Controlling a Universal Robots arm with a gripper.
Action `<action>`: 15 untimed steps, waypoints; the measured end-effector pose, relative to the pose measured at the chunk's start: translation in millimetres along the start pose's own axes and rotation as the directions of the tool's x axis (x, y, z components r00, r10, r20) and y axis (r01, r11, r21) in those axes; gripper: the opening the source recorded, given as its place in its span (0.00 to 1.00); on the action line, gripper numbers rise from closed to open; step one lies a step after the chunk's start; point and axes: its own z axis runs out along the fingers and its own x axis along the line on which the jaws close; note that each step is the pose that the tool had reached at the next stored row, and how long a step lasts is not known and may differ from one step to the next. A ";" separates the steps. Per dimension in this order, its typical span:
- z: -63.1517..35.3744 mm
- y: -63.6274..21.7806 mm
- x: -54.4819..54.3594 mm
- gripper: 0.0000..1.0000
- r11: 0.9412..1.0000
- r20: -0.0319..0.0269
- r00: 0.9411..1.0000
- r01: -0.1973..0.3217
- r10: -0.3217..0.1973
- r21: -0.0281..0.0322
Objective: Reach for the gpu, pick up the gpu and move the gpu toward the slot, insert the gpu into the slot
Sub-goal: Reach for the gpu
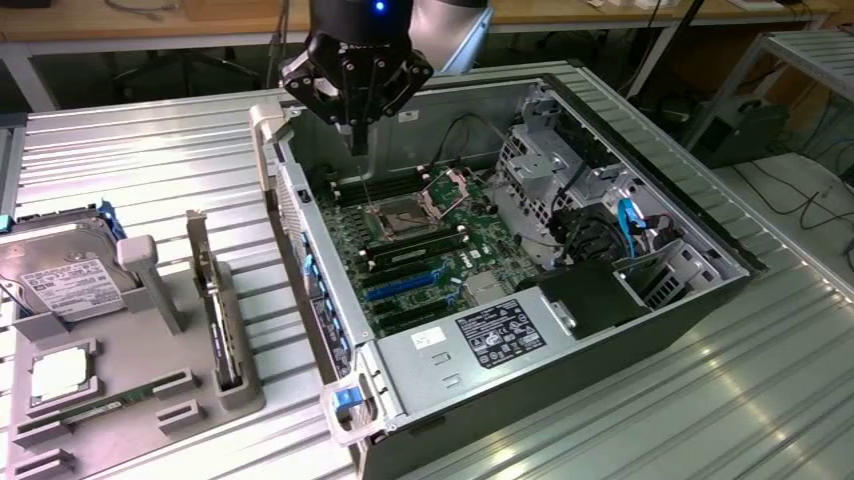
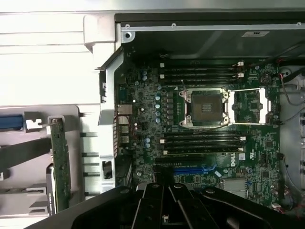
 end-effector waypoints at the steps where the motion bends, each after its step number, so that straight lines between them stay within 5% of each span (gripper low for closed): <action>1: -0.1 -0.2 3.3 0.11 1.000 0.000 1.000 0.000 0.000 0.000; 15: -0.7 -3.1 24.3 0.11 1.000 0.000 1.000 0.000 0.000 0.000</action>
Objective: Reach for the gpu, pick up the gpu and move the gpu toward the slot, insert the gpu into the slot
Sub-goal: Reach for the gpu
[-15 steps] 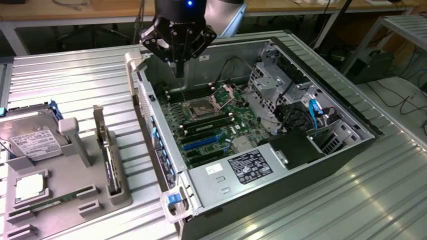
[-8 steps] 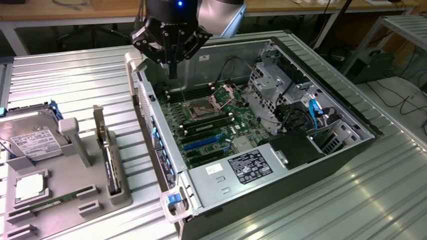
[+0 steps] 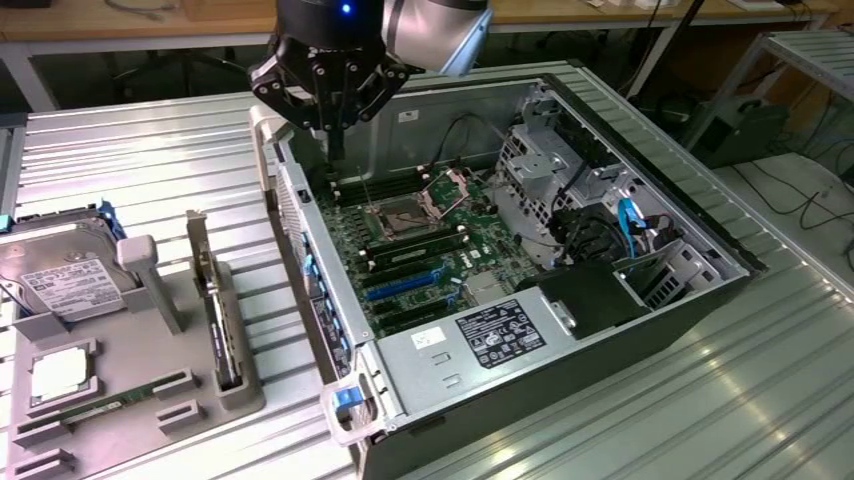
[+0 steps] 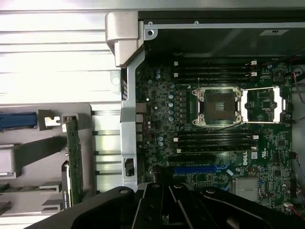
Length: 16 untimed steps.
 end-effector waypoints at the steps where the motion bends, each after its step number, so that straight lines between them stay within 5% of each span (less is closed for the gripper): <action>1: -0.1 -0.2 1.1 0.11 1.000 0.000 1.000 0.000 0.000 0.000; 16: -0.7 -3.7 22.9 0.11 1.000 0.000 1.000 0.000 0.000 0.000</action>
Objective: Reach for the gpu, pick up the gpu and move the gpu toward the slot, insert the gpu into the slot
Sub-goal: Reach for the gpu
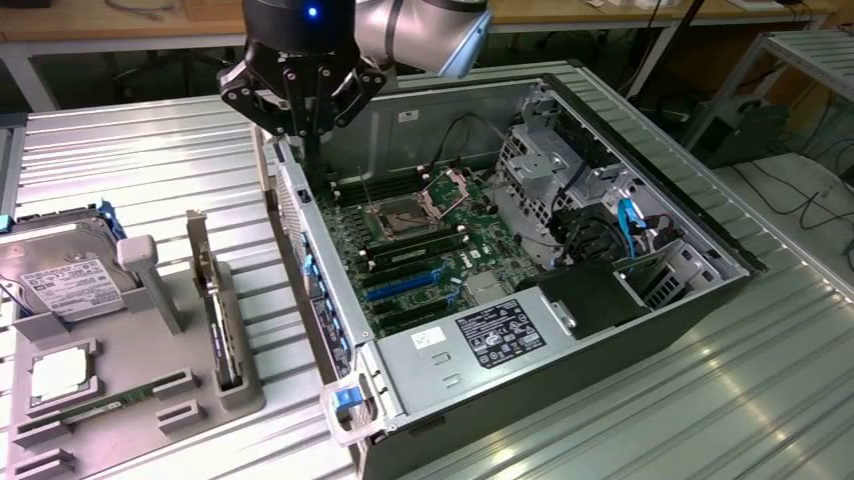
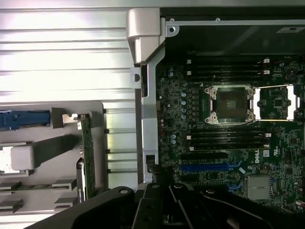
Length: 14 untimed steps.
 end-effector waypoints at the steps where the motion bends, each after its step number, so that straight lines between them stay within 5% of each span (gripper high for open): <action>1: 0.0 -0.2 1.2 0.11 1.000 0.000 1.000 0.000 0.000 0.000; 14: -0.7 -4.8 19.6 0.11 1.000 0.000 1.000 0.000 0.000 0.000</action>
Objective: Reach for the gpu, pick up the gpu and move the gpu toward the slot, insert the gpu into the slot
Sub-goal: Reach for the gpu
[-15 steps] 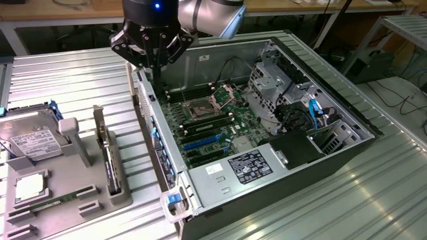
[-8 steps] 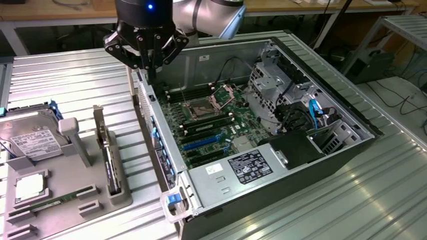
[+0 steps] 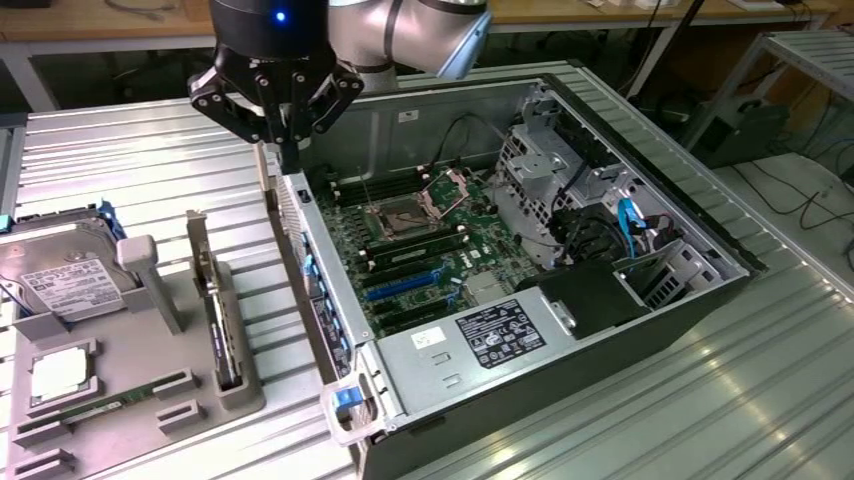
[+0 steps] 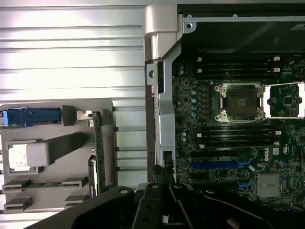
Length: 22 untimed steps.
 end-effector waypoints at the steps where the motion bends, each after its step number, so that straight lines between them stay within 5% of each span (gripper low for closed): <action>1: 0.0 -0.4 1.1 0.11 1.000 0.000 1.000 0.000 0.000 0.000; 22: -1.2 -9.7 30.3 0.11 1.000 0.000 1.000 0.000 0.000 0.000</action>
